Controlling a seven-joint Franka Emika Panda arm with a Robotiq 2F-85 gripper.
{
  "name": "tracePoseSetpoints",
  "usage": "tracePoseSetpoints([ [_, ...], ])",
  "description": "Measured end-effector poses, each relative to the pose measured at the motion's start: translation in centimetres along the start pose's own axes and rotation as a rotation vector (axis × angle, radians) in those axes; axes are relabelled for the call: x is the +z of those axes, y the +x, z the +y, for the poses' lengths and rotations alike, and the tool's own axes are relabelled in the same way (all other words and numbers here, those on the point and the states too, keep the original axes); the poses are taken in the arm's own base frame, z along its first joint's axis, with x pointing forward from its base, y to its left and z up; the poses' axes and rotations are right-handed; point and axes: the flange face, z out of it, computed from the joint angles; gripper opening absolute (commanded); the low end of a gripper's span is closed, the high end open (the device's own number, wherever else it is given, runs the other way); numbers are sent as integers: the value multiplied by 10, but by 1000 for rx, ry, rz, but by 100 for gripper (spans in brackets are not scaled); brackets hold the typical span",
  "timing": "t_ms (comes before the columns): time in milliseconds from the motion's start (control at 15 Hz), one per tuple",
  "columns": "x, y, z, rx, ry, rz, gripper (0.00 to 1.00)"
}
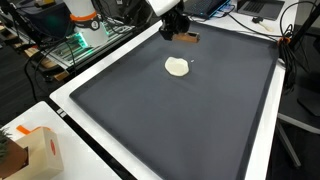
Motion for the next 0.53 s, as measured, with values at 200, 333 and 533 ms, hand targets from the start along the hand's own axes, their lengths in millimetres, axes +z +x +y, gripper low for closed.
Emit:
tracePoseSetpoints([
  [200,2,1,3,37,-17,6,23],
  [333,4,2,4,64,-32,10,23],
  [533,5,3,5,105,-59,11,23],
])
